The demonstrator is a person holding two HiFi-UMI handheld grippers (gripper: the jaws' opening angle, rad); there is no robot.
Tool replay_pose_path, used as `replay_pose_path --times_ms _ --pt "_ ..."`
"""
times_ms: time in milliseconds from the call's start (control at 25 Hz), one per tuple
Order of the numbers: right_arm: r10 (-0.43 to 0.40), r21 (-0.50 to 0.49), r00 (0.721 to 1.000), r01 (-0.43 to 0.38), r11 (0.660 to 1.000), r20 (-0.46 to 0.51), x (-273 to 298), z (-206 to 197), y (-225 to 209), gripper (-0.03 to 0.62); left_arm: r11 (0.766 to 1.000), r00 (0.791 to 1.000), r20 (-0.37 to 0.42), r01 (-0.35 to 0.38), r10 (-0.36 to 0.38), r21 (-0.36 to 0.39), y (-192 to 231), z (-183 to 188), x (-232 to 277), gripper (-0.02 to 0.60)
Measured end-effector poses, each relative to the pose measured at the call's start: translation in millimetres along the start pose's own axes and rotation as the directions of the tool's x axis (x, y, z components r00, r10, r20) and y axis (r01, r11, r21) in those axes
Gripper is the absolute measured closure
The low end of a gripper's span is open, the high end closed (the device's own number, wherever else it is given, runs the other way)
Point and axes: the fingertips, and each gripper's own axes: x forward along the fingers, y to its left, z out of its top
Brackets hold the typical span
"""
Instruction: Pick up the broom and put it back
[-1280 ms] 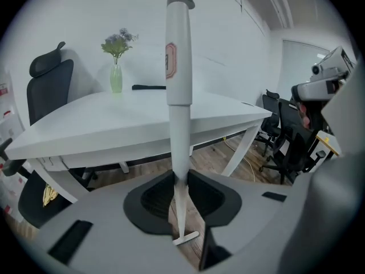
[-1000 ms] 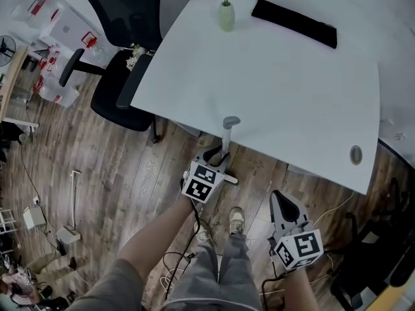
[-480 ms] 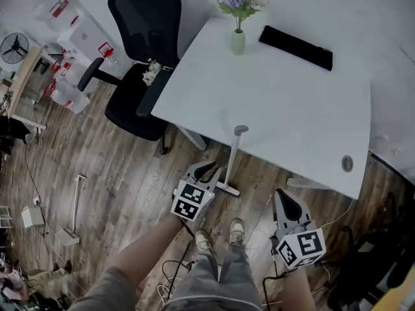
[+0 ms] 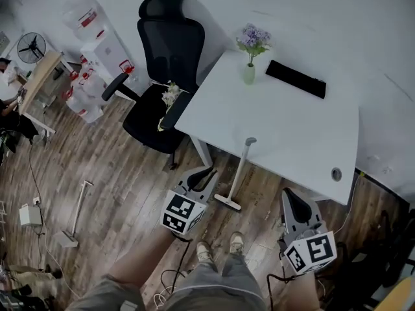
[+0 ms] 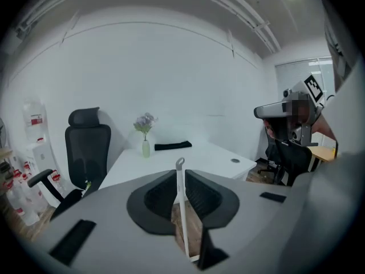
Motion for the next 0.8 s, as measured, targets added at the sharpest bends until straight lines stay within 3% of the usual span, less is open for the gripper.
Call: replay_pose_path --times_ms 320,480,640,800 --pt "0.069 -0.096 0.994 -0.06 0.994 0.085 -32.0 64.9 51.5 0.562 0.997 0.987 0.161 -0.038 0.028 0.06 -12.9 69.1 -78.1 0.543" --pt "0.11 -0.125 0.989 -0.097 0.987 0.101 -44.1 75.4 80.0 0.562 0.992 0.983 0.183 -0.048 0.026 0.118 -20.1 80.2 -115.4 0.545" --pt "0.158 -0.179 0.978 -0.132 0.975 0.137 -59.1 88.0 109.3 0.563 0.993 0.975 0.219 -0.042 0.018 0.107 -31.9 91.0 -152.4 0.549" --pt "0.164 -0.154 0.967 -0.135 0.979 0.193 -78.1 97.4 120.0 0.563 0.989 0.973 0.229 -0.045 0.011 0.142 -47.6 95.6 -173.0 0.55"
